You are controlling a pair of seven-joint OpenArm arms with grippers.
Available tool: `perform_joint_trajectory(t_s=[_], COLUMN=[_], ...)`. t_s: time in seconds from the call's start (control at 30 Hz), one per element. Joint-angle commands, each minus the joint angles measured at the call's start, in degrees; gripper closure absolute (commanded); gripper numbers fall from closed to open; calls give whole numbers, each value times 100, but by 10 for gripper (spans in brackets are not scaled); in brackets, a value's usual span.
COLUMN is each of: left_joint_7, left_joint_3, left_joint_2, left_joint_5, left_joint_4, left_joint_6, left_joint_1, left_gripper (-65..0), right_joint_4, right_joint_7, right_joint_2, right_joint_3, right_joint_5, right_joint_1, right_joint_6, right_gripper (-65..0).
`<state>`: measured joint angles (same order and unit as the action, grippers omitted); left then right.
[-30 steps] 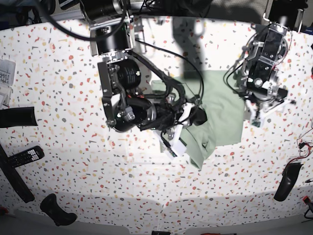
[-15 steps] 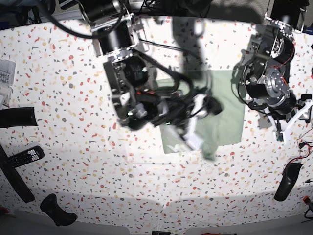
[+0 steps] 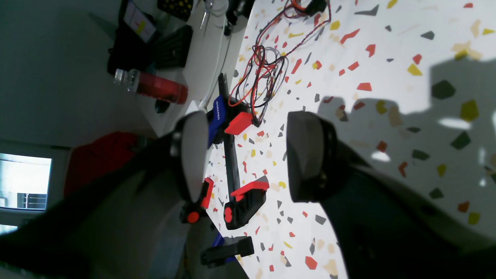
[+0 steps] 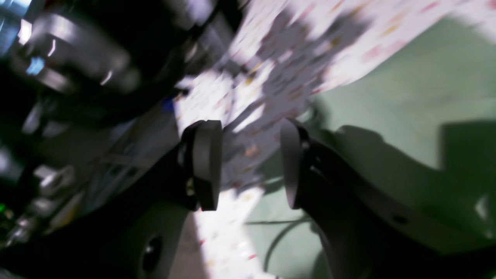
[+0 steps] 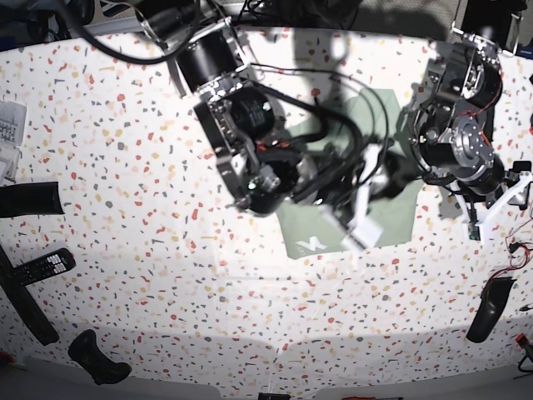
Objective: Fold the T-shirt properly
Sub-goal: 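Fold the lifted end over the stack with the right gripper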
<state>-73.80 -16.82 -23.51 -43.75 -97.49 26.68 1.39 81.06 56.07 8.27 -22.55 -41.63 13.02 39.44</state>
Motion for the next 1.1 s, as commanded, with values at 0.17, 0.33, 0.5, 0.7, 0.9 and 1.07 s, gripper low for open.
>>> perform_joint_trajectory(t_s=[0.17,0.33,0.5,0.7,0.9,1.07], left_joint_7=[-81,-162,315,835,1626,2037], left_joint_3=[26,26,24,20,20,22], left_joint_2=[-48,-46,57,566,852,859], left_joint_5=[-61,1161,2120,3438,4481,4538], left_joint_4=[-136,-787,-1878,-2728,-2787,-2282], left_joint_6=[-15,-131,-234,-721,-1132,-1172], left_joint_1=[81,46,-367,-1340,-2048,-2232], left_gripper=[-299,-299,-299,-299,-299,-299], right_joint_4=[81,-562,-2422,-4201,-4264,-4260], right_joint_7=[-1539,-2634,-2949,-3659,-3331,-3418], right_joint_2=[73,73,73,73,-48,-380], right_joint_3=[590,1051,1215,1209,1207,1202], right_joint_5=[1976,2817,3106,4124,4170,4146], right_joint_1=[221,527,1434,2280,2223,1847], right_joint_6=[56,56,56,-151,-330,17], right_gripper=[-243,-242,-242,-242,-242,-242])
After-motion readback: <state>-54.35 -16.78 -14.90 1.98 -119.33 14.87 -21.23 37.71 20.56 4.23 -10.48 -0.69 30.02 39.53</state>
